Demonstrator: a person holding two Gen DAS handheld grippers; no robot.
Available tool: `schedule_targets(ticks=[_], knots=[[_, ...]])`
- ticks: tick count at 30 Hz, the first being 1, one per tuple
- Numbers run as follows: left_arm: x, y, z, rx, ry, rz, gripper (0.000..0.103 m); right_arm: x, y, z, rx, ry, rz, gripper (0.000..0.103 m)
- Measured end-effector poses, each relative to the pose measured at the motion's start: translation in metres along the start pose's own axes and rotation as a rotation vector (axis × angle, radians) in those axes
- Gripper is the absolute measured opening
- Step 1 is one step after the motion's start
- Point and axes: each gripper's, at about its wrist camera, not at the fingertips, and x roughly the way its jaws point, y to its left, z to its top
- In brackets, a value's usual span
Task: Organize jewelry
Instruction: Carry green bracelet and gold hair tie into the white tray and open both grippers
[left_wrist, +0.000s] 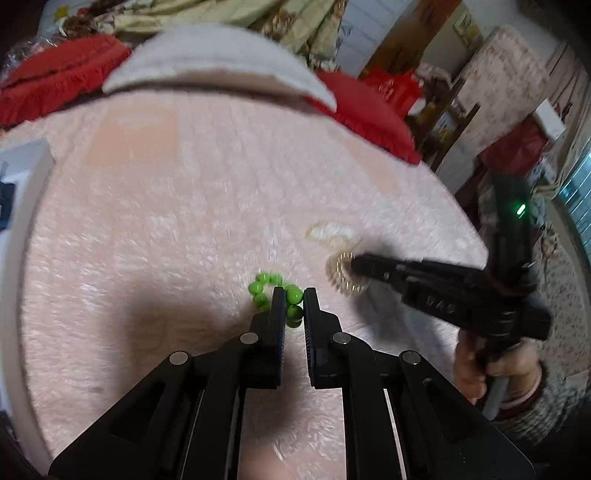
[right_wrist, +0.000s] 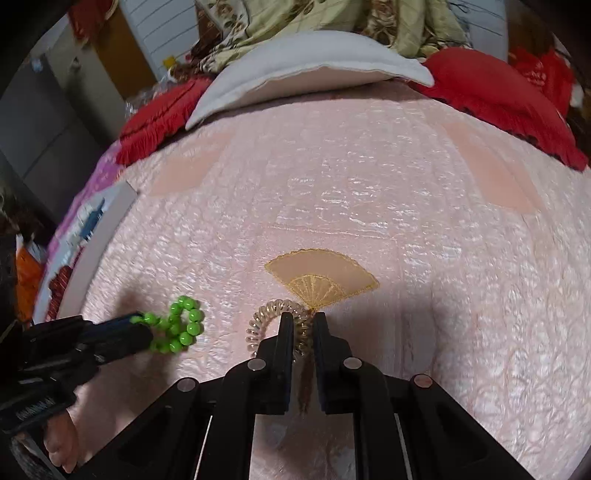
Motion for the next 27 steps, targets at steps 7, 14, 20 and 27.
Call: schedule_targets(ticks=[7, 14, 20, 27], knots=[[-0.070, 0.002, 0.010, -0.012, -0.139, -0.017, 0.008, -0.029, 0.013, -0.003, 0.003, -0.052, 0.031, 0.010], [-0.108, 0.015, 0.007, -0.041, -0.201, 0.038, 0.008, -0.046, 0.044, -0.011, -0.042, -0.067, 0.069, 0.010], [-0.146, 0.028, -0.008, -0.075, -0.255, 0.137, 0.008, -0.054, 0.081, -0.017, -0.097, -0.057, 0.116, 0.010], [-0.208, 0.056, -0.041, -0.165, -0.366, 0.214, 0.008, -0.058, 0.141, -0.020, -0.204, -0.037, 0.176, 0.010]])
